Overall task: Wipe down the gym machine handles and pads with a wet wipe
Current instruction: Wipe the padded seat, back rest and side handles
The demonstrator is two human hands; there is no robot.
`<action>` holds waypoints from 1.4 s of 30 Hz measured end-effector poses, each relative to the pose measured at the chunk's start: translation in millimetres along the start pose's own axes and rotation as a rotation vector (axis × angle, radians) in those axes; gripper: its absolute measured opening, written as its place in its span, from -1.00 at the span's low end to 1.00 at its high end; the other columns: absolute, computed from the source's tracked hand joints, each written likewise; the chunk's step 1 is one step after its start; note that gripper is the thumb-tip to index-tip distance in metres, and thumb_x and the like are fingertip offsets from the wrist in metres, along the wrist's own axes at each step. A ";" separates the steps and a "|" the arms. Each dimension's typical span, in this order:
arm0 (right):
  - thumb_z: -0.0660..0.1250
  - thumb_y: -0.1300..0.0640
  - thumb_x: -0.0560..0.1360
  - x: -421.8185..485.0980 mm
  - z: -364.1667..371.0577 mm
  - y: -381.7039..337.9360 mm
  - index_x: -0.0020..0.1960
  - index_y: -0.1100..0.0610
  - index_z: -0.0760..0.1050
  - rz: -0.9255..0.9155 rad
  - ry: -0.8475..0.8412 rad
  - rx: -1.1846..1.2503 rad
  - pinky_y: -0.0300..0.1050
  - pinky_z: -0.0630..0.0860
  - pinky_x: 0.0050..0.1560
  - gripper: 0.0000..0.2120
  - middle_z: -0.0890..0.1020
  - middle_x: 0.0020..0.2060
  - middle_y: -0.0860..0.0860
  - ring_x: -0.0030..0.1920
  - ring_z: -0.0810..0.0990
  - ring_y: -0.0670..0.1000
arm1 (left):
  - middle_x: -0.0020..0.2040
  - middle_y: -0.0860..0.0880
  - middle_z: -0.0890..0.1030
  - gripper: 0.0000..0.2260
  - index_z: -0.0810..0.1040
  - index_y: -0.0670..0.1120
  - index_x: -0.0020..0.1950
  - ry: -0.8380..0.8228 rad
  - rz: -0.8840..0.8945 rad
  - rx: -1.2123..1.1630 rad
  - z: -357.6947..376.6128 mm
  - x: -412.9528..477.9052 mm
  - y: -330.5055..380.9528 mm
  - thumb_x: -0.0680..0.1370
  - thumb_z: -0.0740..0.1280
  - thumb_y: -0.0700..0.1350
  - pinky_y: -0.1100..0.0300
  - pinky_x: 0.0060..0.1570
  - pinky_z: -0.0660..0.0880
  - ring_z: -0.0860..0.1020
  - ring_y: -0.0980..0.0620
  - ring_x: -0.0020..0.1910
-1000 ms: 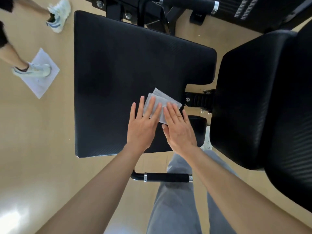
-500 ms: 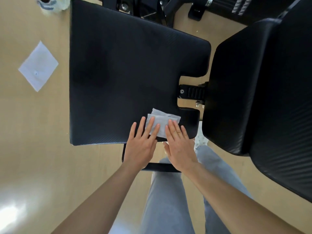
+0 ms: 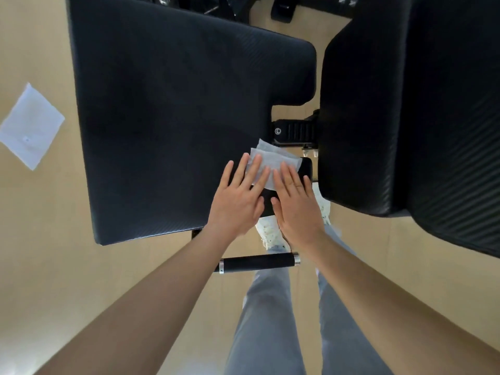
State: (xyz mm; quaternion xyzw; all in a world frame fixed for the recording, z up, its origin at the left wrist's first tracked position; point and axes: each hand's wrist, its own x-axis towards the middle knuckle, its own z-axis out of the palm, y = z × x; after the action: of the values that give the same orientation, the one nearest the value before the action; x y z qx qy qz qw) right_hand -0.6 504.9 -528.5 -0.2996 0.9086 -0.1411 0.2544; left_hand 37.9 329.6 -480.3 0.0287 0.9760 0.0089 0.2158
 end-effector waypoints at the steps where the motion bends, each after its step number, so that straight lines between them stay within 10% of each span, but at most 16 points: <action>1: -0.10 -0.02 0.73 -7.6 3.8 5.2 0.66 0.14 -0.08 0.025 0.004 -0.019 0.17 0.01 0.62 -0.45 -0.06 0.65 0.09 0.65 -0.14 0.05 | 0.69 -0.14 -0.07 -0.42 0.01 -0.04 0.69 -0.004 0.032 -0.002 2.8 -0.3 7.0 0.69 0.05 0.08 -0.20 0.61 -0.09 -0.12 -0.20 0.66; 11: 0.02 0.04 0.68 -47.6 20.9 -26.8 0.60 0.29 0.15 0.073 0.039 0.149 0.13 0.18 0.58 -0.45 0.18 0.60 0.21 0.61 0.12 0.15 | 0.69 -0.08 0.05 -0.46 0.15 0.01 0.67 0.000 0.162 0.038 15.9 -44.9 0.4 0.68 0.09 0.06 -0.23 0.59 0.00 -0.02 -0.22 0.66; 22: -0.06 -0.01 0.72 -16.0 14.1 -1.2 0.66 0.14 -0.09 0.169 0.060 0.100 0.08 -0.10 0.63 -0.43 -0.06 0.65 0.17 0.65 -0.13 0.12 | 0.69 -0.10 0.04 -0.46 0.16 0.00 0.66 0.013 0.142 0.007 9.1 6.2 10.0 0.68 0.08 0.09 -0.23 0.60 -0.07 -0.07 -0.23 0.66; 28: -0.01 0.02 0.69 -60.0 26.0 -6.5 0.62 0.20 0.11 0.144 0.029 0.109 0.19 0.19 0.58 -0.45 0.11 0.62 0.23 0.63 0.05 0.20 | 0.68 -0.09 0.07 -0.45 0.18 0.00 0.66 0.017 0.197 -0.009 24.3 -37.5 19.2 0.67 0.16 0.03 -0.22 0.60 -0.03 -0.03 -0.22 0.66; 42: 0.07 0.02 0.69 46.7 -6.4 -79.9 0.62 0.20 0.13 -0.207 0.111 0.084 0.18 0.10 0.60 -0.45 0.12 0.61 0.24 0.63 0.03 0.18 | 0.67 -0.09 0.12 -0.43 0.20 0.01 0.65 0.115 -0.244 0.145 -8.5 -54.3 -71.5 0.67 0.09 0.18 -0.29 0.58 -0.05 -0.05 -0.28 0.65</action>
State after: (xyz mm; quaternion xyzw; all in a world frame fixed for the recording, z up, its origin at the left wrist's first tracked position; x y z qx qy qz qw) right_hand 1.4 414.4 -508.2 -0.3727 0.8789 -0.2208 0.2000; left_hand 79.8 254.9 -451.9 -0.0754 0.9811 -0.0861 0.1563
